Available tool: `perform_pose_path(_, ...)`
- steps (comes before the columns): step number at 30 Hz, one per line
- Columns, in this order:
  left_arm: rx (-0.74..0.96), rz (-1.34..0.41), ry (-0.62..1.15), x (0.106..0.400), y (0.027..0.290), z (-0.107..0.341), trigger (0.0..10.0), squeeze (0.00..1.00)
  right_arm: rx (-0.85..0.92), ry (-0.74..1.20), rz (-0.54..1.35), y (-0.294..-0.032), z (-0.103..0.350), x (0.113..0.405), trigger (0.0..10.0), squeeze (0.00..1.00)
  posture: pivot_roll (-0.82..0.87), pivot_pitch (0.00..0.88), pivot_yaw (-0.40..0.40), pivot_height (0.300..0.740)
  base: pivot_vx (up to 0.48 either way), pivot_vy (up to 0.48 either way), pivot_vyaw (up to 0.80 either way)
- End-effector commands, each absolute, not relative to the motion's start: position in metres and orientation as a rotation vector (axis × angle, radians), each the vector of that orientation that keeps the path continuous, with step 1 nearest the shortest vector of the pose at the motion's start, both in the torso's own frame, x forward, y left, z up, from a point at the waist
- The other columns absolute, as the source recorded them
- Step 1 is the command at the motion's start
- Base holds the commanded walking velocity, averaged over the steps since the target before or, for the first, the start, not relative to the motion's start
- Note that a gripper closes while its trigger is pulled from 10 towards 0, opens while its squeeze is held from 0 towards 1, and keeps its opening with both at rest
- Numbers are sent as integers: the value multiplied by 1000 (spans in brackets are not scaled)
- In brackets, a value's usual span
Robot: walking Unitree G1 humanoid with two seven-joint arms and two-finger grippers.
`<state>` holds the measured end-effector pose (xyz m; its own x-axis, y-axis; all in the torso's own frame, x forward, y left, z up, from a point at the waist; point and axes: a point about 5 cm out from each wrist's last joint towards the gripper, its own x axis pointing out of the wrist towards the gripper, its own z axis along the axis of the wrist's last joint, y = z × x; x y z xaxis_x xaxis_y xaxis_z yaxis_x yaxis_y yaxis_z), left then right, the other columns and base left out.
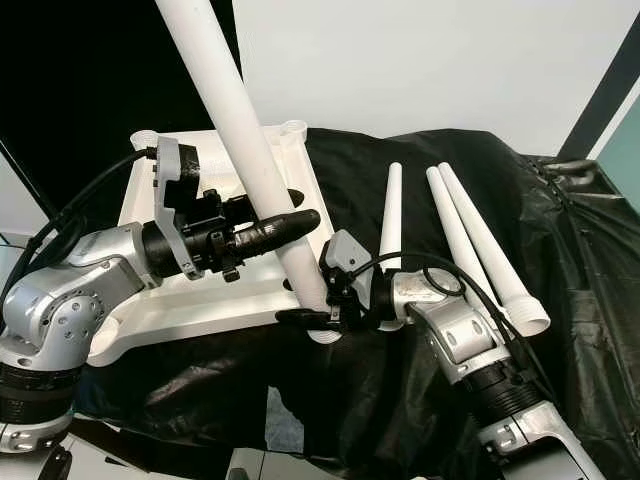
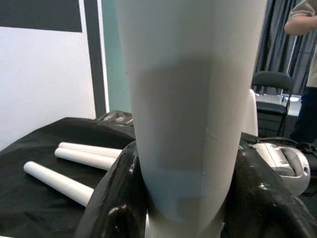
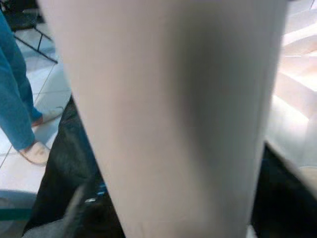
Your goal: Building children table
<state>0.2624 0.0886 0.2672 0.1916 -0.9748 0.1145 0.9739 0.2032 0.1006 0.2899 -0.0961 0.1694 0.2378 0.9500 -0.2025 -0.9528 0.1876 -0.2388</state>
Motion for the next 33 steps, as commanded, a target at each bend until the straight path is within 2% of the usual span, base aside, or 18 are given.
perform_pose_path(1, 64, -1423, -165, 260, 81, 271, 10000, 0, -326, -34, 1298, -96, 178, 294, 10000, 1000, 113, 0, -26, 740, 0, 0, 0)
perform_pose_path(7, 82, -1278, -161, 269, 77, 274, 10000, 0, -301, -70, 1197, -92, 179, 297, 10000, 1000, 116, 0, -25, 740, 0, 0, 0)
perform_pose_path(8, 89, -1239, -156, 272, 76, 274, 10000, 0, -287, -81, 1163, -90, 179, 298, 10000, 369, 119, 0, -25, 740, 0, 0, 0)
perform_pose_path(10, 95, -1215, -154, 274, 76, 274, 10000, 0, -278, -87, 1143, -89, 179, 299, 10000, 369, 119, 0, -25, 740, 0, 0, 0)
perform_pose_path(11, 92, -1186, -137, 277, 75, 274, 10000, 0, -272, -94, 1104, -87, 179, 301, 10000, 0, 122, 0, -24, 740, 0, 0, 0)
perform_pose_path(15, 86, -1059, -118, 289, 74, 276, 10000, 0, -259, -124, 955, -82, 178, 308, 10000, 0, 126, 0, -19, 740, 0, 0, 0)
perform_pose_path(26, 33, -853, -112, 305, 66, 284, 10000, 0, -310, -148, 664, -70, 172, 320, 10000, 0, 131, 0, -11, 740, 0, 0, 0)
perform_pose_path(33, 3, -823, -124, 310, 55, 292, 10000, 0, -272, -182, 521, -70, 176, 328, 10000, 0, 133, 0, -7, 740, 0, 0, 0)
